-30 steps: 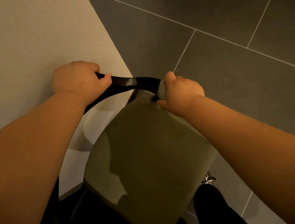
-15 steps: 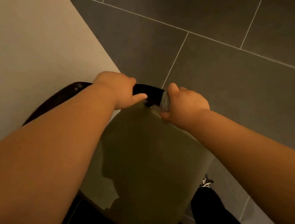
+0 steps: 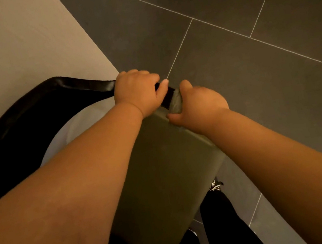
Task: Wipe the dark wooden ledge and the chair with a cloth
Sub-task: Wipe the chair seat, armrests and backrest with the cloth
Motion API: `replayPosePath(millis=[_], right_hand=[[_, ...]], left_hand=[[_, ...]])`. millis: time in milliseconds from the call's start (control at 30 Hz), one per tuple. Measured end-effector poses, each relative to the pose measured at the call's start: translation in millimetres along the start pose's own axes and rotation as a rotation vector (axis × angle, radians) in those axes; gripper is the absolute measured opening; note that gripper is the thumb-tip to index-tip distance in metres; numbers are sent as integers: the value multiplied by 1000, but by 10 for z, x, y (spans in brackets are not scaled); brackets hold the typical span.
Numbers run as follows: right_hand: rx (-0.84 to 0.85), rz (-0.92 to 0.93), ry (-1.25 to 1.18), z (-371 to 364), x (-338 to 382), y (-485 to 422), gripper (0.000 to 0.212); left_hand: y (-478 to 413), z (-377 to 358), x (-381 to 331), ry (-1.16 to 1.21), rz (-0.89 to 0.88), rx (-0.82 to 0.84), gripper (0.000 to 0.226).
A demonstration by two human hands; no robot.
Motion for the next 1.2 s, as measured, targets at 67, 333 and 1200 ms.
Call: replayPosePath(millis=[67,333,1200], right_hand=[[-31,-44,30,-20,-234,192,58],[5,-46,73,32,-111,70,59],[-20,-182,116,-72,-950,872,64]], left_hand=[[-4,2,13,12,11,-11,58],[-1,3,-3,-28,33,6,54],[35,56,-51,-46,110,98,63]])
Point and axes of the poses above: each hand's wrist, its own y-axis away from the middle knuckle, its own z-axis out of the back of the hand, x = y × z, the point moved 4 cm from there along -y, towards the middle knuckle, and after that the axes turned 5 degrees about -z, right-handed, at the moved point
